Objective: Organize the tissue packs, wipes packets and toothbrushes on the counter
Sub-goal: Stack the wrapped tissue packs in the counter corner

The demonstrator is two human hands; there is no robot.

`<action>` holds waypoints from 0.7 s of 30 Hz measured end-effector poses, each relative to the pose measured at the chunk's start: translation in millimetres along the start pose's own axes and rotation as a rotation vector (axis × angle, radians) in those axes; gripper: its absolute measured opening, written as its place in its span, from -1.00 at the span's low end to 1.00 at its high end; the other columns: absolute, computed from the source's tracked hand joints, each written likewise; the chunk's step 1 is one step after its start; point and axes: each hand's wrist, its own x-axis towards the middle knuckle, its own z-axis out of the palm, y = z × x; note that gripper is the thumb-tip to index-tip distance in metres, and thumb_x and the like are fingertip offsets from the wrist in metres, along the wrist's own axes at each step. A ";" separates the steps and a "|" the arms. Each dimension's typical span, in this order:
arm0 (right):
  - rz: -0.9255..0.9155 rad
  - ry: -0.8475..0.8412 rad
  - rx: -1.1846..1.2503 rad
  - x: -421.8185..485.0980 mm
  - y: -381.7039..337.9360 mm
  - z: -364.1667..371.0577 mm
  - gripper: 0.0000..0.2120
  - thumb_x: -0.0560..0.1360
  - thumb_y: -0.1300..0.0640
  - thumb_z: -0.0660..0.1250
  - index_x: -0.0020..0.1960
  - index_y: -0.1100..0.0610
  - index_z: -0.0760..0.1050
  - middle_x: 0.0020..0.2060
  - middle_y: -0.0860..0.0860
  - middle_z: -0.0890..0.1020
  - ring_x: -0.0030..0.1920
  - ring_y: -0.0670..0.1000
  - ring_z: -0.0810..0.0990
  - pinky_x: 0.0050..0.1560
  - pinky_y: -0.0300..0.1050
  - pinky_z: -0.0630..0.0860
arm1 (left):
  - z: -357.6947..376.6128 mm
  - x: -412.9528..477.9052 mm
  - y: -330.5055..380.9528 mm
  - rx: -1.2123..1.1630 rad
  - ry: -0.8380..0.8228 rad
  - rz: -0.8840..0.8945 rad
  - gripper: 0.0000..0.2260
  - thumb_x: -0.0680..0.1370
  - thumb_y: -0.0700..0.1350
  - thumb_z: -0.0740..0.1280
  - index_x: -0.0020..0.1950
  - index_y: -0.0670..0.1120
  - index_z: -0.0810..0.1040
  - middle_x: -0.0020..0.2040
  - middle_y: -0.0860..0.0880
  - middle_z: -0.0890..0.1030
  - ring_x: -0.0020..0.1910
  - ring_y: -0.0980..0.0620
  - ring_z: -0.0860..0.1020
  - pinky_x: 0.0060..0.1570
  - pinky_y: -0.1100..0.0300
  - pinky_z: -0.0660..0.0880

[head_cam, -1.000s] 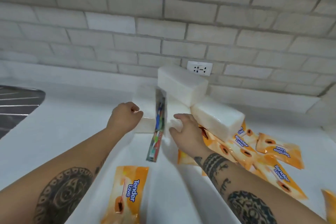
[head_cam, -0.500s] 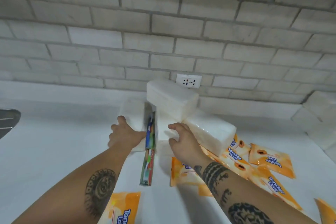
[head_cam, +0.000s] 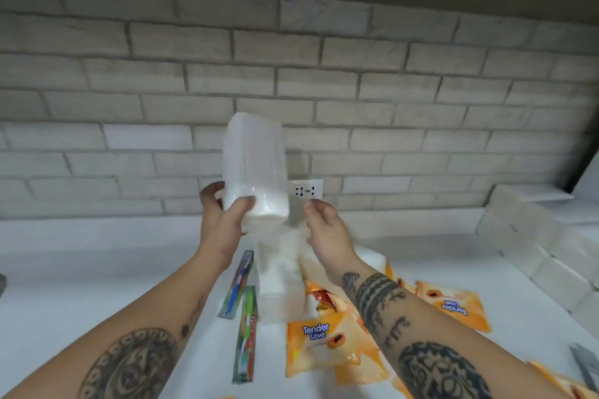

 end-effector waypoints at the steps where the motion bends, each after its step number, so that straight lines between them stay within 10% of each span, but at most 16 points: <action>1: 0.028 0.011 0.089 1.6 -6.3 -5.6 -0.64 0.63 -0.25 0.26 0.34 -0.12 0.46 0.28 -0.07 0.56 0.33 0.04 0.52 0.44 0.15 0.45 | 8.7 -3.6 4.7 -0.037 -0.095 -0.021 -0.35 0.29 0.06 0.43 0.34 0.07 0.31 0.14 -0.03 0.57 0.04 -0.07 0.61 -0.07 -0.06 0.61; 5: 0.078 -0.016 0.401 0.3 -24.3 -37.1 -0.10 0.27 -0.58 0.40 0.45 -0.11 0.42 0.27 -0.01 0.68 0.24 0.10 0.68 0.28 0.24 0.59 | 45.2 -19.8 8.4 -0.155 -0.445 -0.182 -0.21 0.16 0.13 0.42 0.38 -0.04 0.44 0.17 -0.15 0.64 0.03 -0.15 0.64 -0.05 -0.13 0.61; 12: 0.067 0.356 0.282 -14.0 -30.1 -104.0 0.19 0.21 -0.44 0.53 0.65 -0.19 -0.01 0.44 -0.10 0.46 0.33 0.07 0.59 0.35 0.17 0.55 | 115.9 -43.7 0.4 -0.049 -0.662 -0.256 -0.48 0.41 0.10 0.29 0.33 -0.04 0.59 0.27 -0.16 0.67 0.19 -0.09 0.61 0.26 -0.08 0.51; 17: 0.049 0.539 0.131 -22.4 -20.6 -150.9 0.22 0.32 -0.46 0.47 0.68 -0.11 -0.21 0.65 -0.01 0.11 0.60 0.11 0.25 0.55 0.07 0.27 | 176.7 -64.5 15.9 0.053 -0.884 -0.115 -0.47 0.47 0.21 0.50 0.39 0.23 0.42 0.25 0.22 0.61 0.18 0.21 0.59 -0.03 0.27 0.52; 21: 0.086 0.571 0.215 -31.5 -16.6 -210.5 -0.04 0.55 -0.40 0.27 0.68 -0.15 -0.27 0.68 -0.04 0.03 0.63 0.12 0.16 0.56 0.12 0.18 | 236.3 -79.7 7.5 0.105 -0.959 -0.092 -0.60 0.50 -0.15 0.55 0.20 0.13 0.46 0.03 0.10 0.70 -0.10 0.14 0.71 -0.23 0.27 0.60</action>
